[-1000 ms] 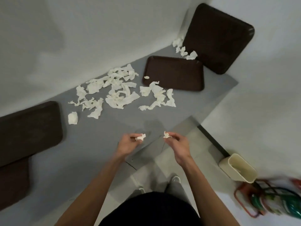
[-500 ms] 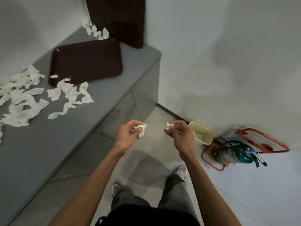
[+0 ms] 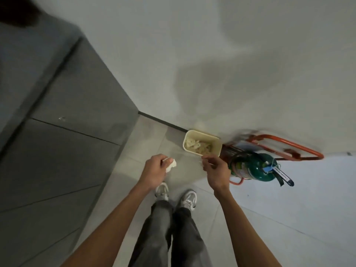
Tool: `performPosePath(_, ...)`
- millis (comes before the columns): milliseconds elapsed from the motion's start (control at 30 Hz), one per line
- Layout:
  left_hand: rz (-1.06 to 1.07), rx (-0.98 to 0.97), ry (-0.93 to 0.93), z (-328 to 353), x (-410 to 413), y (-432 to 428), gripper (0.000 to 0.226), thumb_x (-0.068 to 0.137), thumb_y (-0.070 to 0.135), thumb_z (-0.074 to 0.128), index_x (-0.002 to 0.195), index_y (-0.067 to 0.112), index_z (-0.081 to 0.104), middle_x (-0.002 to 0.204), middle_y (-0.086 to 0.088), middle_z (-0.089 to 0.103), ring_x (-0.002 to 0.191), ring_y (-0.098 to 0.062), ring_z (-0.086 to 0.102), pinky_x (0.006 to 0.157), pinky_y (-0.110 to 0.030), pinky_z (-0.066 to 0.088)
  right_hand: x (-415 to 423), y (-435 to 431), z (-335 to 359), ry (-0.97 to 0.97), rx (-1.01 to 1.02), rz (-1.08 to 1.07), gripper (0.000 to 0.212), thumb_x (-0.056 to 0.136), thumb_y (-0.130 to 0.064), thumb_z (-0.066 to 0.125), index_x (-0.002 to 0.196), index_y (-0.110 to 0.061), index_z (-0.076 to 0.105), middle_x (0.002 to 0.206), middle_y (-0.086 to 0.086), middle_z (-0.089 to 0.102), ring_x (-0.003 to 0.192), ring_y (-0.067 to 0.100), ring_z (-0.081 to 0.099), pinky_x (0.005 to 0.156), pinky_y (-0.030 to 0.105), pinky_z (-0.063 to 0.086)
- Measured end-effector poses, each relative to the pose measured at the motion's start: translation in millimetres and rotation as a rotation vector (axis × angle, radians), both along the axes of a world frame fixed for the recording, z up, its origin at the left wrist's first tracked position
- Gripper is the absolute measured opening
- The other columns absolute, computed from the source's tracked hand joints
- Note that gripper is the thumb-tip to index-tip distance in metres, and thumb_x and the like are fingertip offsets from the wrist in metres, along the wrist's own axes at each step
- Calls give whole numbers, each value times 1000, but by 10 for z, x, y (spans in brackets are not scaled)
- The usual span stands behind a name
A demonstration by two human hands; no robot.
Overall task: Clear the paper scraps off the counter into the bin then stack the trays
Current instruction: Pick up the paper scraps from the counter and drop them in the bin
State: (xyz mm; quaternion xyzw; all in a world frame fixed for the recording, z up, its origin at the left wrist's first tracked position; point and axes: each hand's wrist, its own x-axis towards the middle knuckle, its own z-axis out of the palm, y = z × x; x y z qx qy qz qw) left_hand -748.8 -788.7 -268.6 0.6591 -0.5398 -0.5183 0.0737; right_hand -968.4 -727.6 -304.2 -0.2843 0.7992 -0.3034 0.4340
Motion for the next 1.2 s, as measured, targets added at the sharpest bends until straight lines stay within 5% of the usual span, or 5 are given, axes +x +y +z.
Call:
performPosePath(300, -288, -27, -124, -2012, -928, -813, 29, 101, 37, 63, 92, 10, 67, 88, -8, 71, 83, -26, 68, 76, -36, 54, -704, -493, -1992, 236, 147, 76, 25, 85, -23, 84, 109, -26, 77, 104, -3, 75, 88, 16, 72, 84, 33, 60)
performPosePath(500, -401, -78, -197, -3339, -1574, -1215, 8, 98, 20, 63, 106, 17, 63, 101, -7, 60, 89, -26, 63, 77, -31, 51, -916, -917, -3089, 386, 224, 268, 27, 96, -14, 60, 115, -26, 75, 120, 10, 71, 104, 34, 68, 91, 41, 60)
performPosePath(733, -675, 59, -330, -4311, -1896, -1282, 16, 91, 5, 64, 105, 5, 72, 122, -17, 66, 112, -37, 66, 96, -47, 56, -985, -1175, -3746, 434, 436, 583, 44, 95, -3, 58, 138, -9, 60, 142, 22, 56, 129, 39, 54, 111, 45, 48)
performPosePath(933, -866, 59, -332, -4202, -1856, -1239, 36, 97, 27, 60, 129, 12, 64, 132, -14, 65, 119, -37, 62, 99, -48, 54, -966, -1216, -3509, 449, 452, 592, 44, 95, -2, 60, 139, -1, 61, 137, 21, 63, 127, 38, 59, 104, 42, 52)
performPosePath(1200, -737, -163, -259, -2667, -1508, -1194, 46, 103, 31, 54, 149, 26, 49, 143, -10, 59, 126, -33, 59, 98, -42, 53, -790, -1207, -2188, 482, 276, 472, 49, 93, -8, 52, 139, -23, 59, 131, 12, 65, 107, 35, 66, 88, 45, 60)
